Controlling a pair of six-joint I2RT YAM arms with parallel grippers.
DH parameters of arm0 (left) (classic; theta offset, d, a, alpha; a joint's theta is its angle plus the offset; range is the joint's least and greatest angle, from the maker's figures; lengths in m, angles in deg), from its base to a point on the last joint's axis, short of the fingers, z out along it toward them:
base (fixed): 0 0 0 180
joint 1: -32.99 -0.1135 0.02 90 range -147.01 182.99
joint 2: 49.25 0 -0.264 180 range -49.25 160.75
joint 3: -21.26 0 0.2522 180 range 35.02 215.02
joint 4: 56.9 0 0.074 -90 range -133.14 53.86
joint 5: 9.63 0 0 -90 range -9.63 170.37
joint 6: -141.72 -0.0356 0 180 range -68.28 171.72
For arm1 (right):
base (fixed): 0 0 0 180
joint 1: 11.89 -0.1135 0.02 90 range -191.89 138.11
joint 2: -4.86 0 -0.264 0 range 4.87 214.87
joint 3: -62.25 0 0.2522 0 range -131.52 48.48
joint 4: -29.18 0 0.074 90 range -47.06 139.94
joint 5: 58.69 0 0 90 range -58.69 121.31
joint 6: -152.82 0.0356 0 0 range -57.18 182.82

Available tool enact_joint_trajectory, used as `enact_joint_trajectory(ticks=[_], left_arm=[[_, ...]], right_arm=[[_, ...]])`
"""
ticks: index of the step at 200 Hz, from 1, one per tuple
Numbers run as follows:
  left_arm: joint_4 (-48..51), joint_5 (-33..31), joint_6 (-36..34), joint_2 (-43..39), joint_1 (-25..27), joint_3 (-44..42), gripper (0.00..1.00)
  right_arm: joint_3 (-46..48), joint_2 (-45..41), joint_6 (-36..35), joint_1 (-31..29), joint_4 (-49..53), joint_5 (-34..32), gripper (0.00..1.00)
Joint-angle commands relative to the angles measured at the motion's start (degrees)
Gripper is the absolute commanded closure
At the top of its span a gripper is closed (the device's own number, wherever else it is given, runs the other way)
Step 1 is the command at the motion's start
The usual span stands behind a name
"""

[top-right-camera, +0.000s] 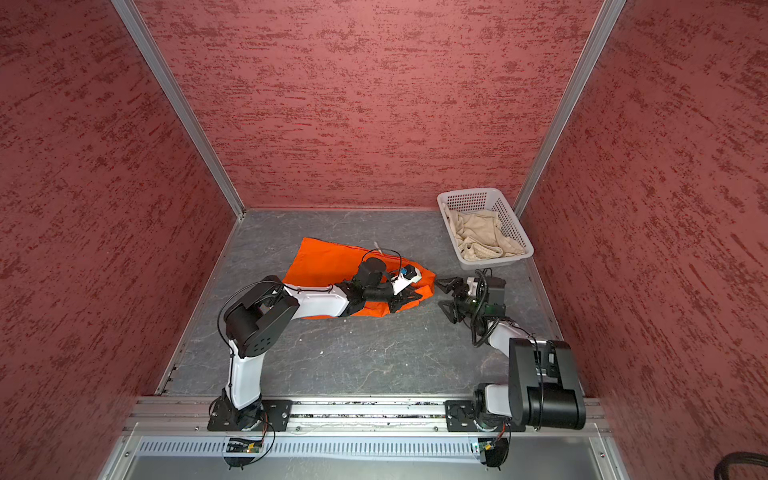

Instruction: Fold and stack the shorts

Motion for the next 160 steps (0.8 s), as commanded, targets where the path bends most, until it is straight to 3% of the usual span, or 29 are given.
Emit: enact_joint_trajectory(ticks=[1,54,85,114,129,160], left_arm=[[-5.32,2.49,0.74,-1.51,0.24,-0.35,0.87],[-1.14,3.89,-3.76,-1.52,2.31,0.44,0.79],[1.47,3.69,-4.77,-3.25,2.72,-0.61,0.46],[3.44,0.26,-3.33,-7.87,1.91,-3.5,0.35],[5.52,-2.55,-0.42,-10.66,0.69,-4.77,0.34],[9.13,-8.85,4.41,-17.33,-2.43,-8.87,0.34]], right_arm=[[0.43,1.95,7.28,-1.32,-10.58,1.64,0.11],[0.55,6.46,8.03,-4.98,-13.02,-0.06,0.13],[0.71,8.57,3.89,-4.96,-9.55,-1.82,0.17],[-0.1,8.5,-0.96,-5.03,-3.46,-4.05,0.22],[-0.73,8.01,-4.24,-5.04,1.07,-5.52,0.3],[-3.04,5.75,-11.69,-5.13,12.2,-9.98,0.61]])
